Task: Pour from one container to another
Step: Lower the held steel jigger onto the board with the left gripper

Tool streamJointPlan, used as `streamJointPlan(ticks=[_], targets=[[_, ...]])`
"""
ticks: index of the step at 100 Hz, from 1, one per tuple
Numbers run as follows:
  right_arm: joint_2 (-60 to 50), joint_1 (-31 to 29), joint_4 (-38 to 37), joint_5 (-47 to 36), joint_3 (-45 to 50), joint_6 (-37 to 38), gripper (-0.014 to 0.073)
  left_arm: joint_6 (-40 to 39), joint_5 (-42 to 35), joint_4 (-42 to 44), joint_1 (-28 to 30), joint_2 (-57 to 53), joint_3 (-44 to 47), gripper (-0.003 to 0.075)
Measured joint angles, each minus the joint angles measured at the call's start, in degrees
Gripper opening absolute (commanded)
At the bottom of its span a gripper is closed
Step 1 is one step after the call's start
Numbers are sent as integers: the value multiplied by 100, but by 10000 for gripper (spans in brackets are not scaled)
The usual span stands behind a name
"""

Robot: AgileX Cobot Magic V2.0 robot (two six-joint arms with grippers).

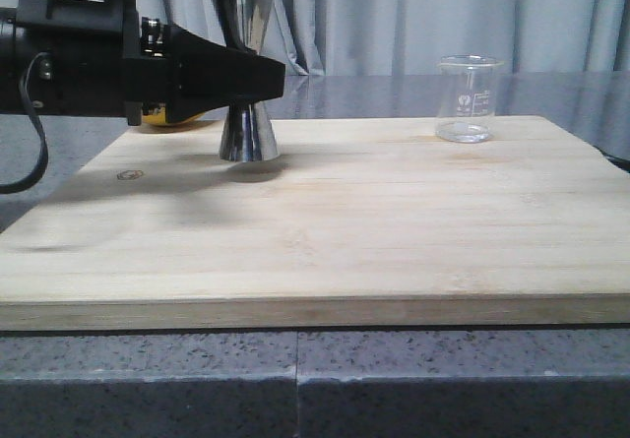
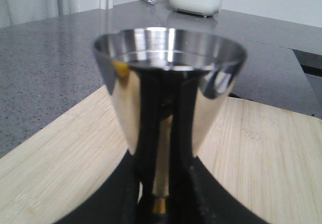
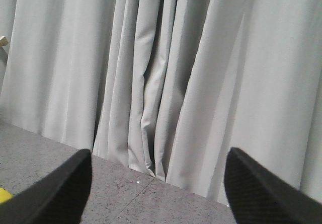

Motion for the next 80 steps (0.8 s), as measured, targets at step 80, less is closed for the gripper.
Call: streamJointPlan(ticks=[80], targets=[[0,0,0,0,0,0,469,138,-176,31,0,284,0,-19]])
